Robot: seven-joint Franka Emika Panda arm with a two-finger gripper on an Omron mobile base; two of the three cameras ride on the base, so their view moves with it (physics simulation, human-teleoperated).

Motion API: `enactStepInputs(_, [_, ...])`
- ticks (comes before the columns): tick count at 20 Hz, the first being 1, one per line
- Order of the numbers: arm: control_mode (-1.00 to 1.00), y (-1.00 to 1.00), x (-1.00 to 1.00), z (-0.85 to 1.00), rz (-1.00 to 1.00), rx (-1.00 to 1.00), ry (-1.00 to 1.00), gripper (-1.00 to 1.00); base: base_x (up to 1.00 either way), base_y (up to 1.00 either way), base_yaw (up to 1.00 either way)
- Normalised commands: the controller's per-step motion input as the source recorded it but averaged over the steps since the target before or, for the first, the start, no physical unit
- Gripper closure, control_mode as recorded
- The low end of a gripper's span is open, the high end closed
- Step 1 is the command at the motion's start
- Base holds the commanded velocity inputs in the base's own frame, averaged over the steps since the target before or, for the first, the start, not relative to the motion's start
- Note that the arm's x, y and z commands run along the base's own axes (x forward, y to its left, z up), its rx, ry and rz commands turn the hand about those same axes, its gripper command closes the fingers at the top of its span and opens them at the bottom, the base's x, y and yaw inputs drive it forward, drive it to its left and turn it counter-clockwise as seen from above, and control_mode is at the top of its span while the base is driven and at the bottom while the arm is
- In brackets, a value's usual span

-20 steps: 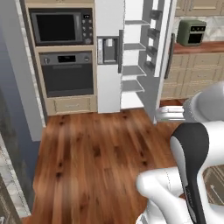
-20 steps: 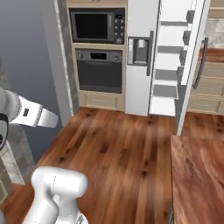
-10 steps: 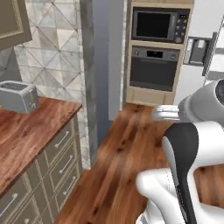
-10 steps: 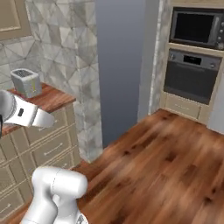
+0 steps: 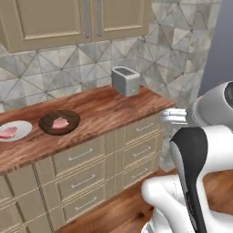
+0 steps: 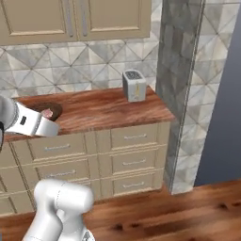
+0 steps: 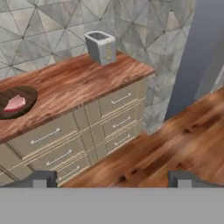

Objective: Place one of the steaks on the plate and the other in the bowl. Then place the bowl in the fridge.

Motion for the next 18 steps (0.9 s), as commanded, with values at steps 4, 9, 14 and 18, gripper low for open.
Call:
enactStepInputs(4, [1.00, 0.00, 0.00, 0.00, 0.00, 0.00, 0.00, -1.00, 0.17, 0.51, 0.77])
enactStepInputs(9, [1.00, 0.00, 0.00, 0.00, 0.00, 0.00, 0.00, -1.00, 0.93, 0.17, 0.46])
enactStepInputs(14, [1.00, 0.00, 0.00, 0.00, 0.00, 0.00, 0.00, -1.00, 0.99, 0.40, 0.27])
enactStepInputs(18, [1.00, 0.00, 0.00, 0.00, 0.00, 0.00, 0.00, -1.00, 0.80, -0.32, 0.43])
